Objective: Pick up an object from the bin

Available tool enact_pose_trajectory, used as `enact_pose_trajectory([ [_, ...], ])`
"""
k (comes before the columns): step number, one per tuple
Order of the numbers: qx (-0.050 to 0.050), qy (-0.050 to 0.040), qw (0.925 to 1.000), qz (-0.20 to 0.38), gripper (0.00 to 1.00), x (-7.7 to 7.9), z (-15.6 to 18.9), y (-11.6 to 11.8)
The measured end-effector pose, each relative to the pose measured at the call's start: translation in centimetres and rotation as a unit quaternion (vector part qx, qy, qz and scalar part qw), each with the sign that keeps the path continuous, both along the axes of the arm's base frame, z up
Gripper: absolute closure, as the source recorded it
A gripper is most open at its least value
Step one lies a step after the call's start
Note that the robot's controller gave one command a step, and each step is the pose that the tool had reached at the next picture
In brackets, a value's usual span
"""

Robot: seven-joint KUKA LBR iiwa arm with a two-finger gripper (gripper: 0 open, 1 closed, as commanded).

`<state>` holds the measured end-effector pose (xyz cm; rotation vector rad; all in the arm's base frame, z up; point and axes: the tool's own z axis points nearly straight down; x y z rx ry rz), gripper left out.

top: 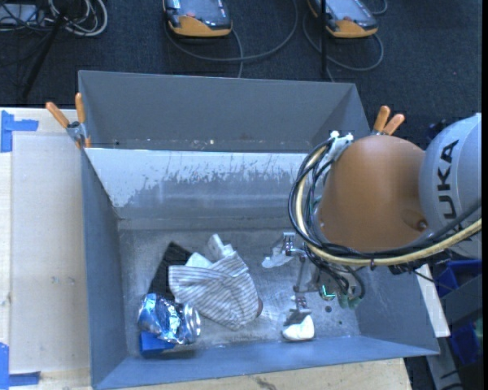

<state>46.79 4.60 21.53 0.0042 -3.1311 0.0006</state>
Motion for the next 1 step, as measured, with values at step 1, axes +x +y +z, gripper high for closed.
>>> enact_pose_trajectory([
  [1, 0.0, -0.0041, 1.0, -0.001, 0.0, 0.16, 0.36, -0.03],
])
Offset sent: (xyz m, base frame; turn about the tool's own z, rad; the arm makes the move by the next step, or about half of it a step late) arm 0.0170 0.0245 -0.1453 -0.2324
